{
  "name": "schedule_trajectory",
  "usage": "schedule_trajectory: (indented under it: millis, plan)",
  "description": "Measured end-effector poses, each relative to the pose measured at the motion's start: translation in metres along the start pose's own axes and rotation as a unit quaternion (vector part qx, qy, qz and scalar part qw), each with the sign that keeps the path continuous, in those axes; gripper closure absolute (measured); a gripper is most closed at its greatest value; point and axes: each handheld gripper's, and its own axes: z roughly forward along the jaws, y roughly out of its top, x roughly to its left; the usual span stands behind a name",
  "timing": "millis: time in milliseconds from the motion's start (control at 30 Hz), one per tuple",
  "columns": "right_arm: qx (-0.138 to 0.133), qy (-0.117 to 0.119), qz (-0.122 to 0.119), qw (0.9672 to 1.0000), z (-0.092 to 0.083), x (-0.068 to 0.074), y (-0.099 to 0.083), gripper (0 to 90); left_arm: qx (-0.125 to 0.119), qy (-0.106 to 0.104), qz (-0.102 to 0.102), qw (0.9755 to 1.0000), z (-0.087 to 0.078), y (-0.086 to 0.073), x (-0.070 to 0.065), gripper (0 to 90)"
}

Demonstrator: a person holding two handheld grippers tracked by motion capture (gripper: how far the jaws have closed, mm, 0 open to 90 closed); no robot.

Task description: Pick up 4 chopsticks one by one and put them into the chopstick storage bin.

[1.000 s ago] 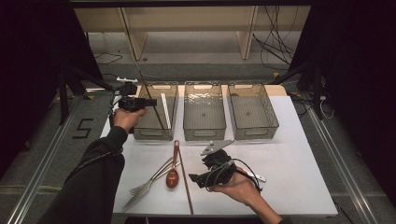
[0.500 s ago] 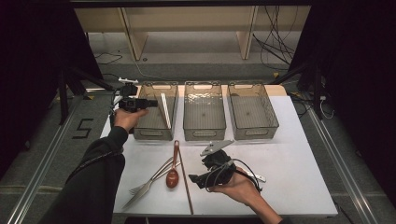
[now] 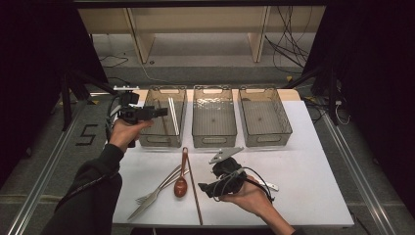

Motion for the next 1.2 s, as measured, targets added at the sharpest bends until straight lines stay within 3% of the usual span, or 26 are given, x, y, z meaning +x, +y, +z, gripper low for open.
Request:
schedule_trajectory:
  millis: [167,233,667,900,1033,1200]
  plan:
    - [0.014,-0.012,-0.002,0.9998,0.004,0.002,0.0,28.8,-0.017,-0.012,0.011,0.9997,-0.02,-0.022,-0.007,26.3]
    - [0.019,-0.015,-0.002,0.9997,0.006,0.003,0.0,28.8,-0.007,-0.014,0.024,0.9996,-0.023,-0.03,-0.011,25.4]
    - [0.05,-0.028,-0.013,0.9983,0.025,0.013,-0.001,29.0,-0.009,-0.044,0.056,0.9974,-0.034,-0.076,-0.036,21.8]
    - [0.071,-0.028,-0.021,0.9969,0.036,0.019,-0.001,29.6,-0.022,-0.044,0.063,0.9969,-0.045,-0.095,-0.046,21.0]
    - [0.089,-0.031,-0.029,0.9951,0.045,0.024,-0.003,30.0,-0.022,-0.034,0.081,0.9959,-0.049,-0.104,-0.053,20.8]
    - [0.106,-0.03,-0.036,0.9932,0.053,0.027,-0.007,30.3,-0.025,-0.041,0.083,0.9954,-0.053,-0.114,-0.056,20.2]
